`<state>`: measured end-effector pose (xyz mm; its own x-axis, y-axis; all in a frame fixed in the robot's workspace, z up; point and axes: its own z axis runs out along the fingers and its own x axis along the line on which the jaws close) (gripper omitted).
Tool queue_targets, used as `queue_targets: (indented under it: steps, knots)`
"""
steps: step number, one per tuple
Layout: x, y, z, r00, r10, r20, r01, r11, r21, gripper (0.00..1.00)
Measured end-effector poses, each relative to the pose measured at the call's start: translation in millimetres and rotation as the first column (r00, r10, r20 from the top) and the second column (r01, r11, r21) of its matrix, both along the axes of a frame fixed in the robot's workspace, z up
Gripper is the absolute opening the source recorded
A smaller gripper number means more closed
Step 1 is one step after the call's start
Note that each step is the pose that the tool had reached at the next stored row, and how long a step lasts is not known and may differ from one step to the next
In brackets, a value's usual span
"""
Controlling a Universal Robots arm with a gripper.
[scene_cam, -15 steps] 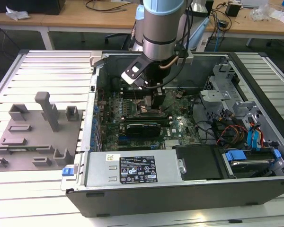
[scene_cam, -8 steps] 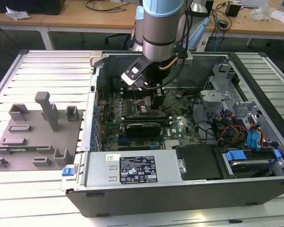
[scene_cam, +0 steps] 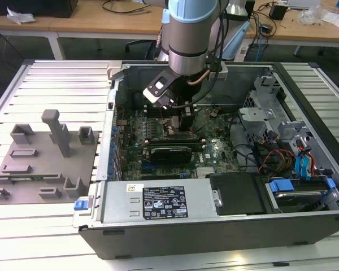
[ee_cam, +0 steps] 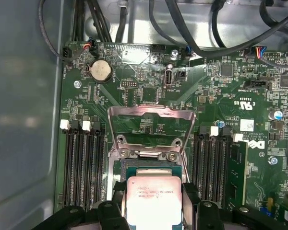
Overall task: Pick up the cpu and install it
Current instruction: 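Place the cpu into insertion slot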
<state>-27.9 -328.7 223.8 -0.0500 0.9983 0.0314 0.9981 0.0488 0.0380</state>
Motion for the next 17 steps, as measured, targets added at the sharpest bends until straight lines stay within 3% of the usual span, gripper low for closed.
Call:
queue_targets:
  steps: [7,17]
  knots:
    - [-1.6,4.4,-4.4,0.9999,-0.014,0.0001,0.014,0.9999,0.0009,0.55]
    - [-3.8,6.3,-18.2,0.9987,-0.050,-0.0045,0.050,0.9987,-0.0018,0.55]
